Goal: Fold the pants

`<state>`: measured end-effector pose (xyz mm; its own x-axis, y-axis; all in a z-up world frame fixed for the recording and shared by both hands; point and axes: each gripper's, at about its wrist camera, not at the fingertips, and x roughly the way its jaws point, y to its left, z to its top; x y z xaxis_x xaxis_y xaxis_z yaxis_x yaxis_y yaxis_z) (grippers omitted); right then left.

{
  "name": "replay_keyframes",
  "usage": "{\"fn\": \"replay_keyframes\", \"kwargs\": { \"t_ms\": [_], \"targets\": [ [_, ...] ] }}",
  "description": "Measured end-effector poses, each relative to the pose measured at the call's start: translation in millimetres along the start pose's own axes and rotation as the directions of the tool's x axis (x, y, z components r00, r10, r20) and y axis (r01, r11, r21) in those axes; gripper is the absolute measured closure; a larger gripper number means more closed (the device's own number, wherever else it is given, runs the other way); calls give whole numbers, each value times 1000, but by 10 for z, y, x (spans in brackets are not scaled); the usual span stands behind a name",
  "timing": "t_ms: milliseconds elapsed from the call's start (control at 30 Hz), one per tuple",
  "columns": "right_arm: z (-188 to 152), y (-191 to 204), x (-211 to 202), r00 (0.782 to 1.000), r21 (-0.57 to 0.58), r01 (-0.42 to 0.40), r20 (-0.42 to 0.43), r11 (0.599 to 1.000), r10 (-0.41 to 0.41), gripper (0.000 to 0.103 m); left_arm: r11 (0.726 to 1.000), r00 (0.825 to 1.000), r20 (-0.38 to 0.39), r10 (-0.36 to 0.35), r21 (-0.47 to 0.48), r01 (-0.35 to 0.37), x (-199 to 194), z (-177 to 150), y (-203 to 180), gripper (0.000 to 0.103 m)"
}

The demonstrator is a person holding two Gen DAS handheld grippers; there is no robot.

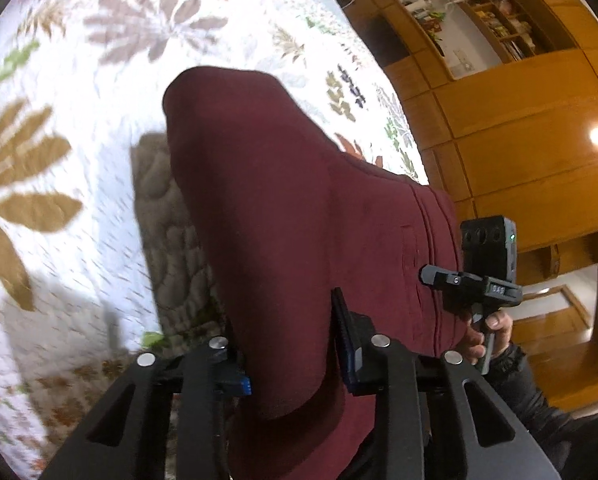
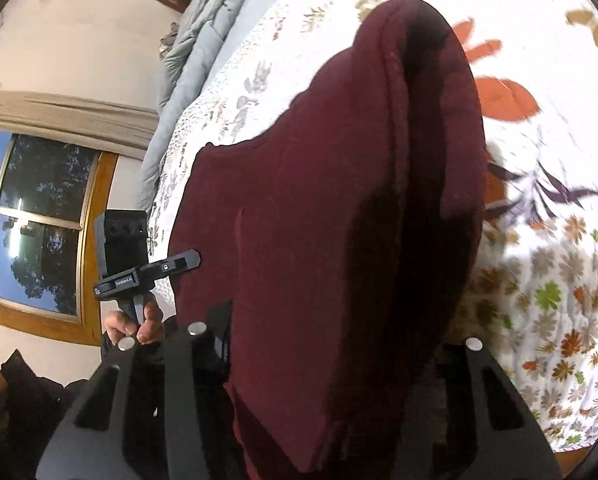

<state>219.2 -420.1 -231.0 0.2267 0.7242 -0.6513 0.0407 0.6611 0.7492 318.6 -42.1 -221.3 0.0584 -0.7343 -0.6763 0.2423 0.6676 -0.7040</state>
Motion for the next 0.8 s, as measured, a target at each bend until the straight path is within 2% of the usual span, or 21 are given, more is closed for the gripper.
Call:
{"fn": "replay_keyframes", "kwargs": {
  "t_ms": [200,433,667,800],
  "targets": [
    [212,362,236,1000,-67,-18,-5,998,18,57,995,995,71,75,57,-79,-346,122,-15,73],
    [642,778,661,999,-154,-44,-33,987,39,58,988,980,151,129,61,-140,-801,251,235,73],
    [1102,1123,1150,997,-230,-44,-69,972,29,58,977,960,200,197,40,-209,-1143,585,593,73],
    [1458,1311,1482,996,-259,-39,-90,965,16,58,977,959,194,207,5,-212,-1235,905,885,73]
  ]
}}
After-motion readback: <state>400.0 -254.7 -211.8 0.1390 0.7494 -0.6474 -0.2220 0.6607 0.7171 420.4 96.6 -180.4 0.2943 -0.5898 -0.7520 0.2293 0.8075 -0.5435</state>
